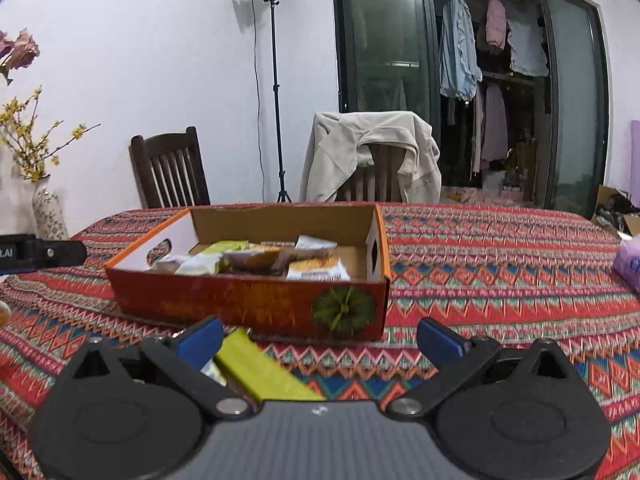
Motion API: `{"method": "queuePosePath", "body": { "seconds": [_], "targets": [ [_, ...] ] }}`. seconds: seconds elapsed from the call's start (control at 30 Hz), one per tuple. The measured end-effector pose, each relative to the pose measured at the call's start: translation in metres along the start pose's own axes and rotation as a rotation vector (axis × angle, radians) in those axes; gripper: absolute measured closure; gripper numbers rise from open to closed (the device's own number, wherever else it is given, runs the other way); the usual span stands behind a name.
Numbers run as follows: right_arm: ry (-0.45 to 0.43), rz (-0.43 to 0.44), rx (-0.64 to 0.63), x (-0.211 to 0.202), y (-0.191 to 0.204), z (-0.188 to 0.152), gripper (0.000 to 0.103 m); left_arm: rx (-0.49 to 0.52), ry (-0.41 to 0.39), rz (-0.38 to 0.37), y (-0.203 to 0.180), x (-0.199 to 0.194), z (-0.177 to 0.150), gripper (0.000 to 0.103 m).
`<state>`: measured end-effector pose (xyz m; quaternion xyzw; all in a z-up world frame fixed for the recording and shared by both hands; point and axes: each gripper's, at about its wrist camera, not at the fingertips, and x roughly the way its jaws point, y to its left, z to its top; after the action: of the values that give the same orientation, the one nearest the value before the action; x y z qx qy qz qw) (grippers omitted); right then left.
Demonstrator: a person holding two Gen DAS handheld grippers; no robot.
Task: Organize snacks
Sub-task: 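Withdraw both grippers from the box back toward the snack pile, then grasp the silver-and-red wrapped packet with the right gripper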
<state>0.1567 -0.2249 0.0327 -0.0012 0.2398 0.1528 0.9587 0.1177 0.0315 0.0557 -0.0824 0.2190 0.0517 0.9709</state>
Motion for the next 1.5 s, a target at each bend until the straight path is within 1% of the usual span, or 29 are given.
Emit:
{"method": "queuePosePath", "body": {
  "seconds": [0.23, 0.47, 0.87, 1.0, 1.17, 1.33, 1.43, 1.5],
  "targets": [
    [0.017, 0.011, 0.003, -0.014, 0.001, -0.015, 0.000, -0.003, 0.030, -0.005, 0.003, -0.011, -0.019, 0.000],
    [0.038, 0.008, 0.003, -0.019, 0.002, -0.024, 0.000, -0.008, 0.069, -0.001, 0.008, -0.014, -0.034, 0.000],
    [0.060, 0.017, 0.009, -0.022, 0.006, -0.034, 0.000, -0.028, 0.081, 0.022, 0.022, -0.023, -0.045, 0.000],
    [0.074, 0.042, 0.005, -0.016, 0.012, -0.034, 0.000, -0.038, 0.092, 0.027, 0.027, -0.020, -0.047, 0.000],
    [0.071, 0.100, -0.012, -0.009, 0.028, -0.024, 0.000, -0.054, 0.094, 0.030, 0.034, -0.019, -0.049, 0.000],
    [0.142, 0.162, -0.058, 0.022, 0.050, -0.019, 0.000, -0.067, 0.099, 0.040, 0.046, -0.020, -0.052, 0.000],
    [0.199, 0.176, -0.088, 0.042, 0.061, -0.021, 0.000, -0.086, 0.099, 0.057, 0.055, -0.020, -0.052, 0.000],
    [0.210, 0.176, -0.113, 0.049, 0.068, -0.023, 0.000, -0.096, 0.100, 0.065, 0.060, -0.019, -0.052, 0.000]
  ]
}}
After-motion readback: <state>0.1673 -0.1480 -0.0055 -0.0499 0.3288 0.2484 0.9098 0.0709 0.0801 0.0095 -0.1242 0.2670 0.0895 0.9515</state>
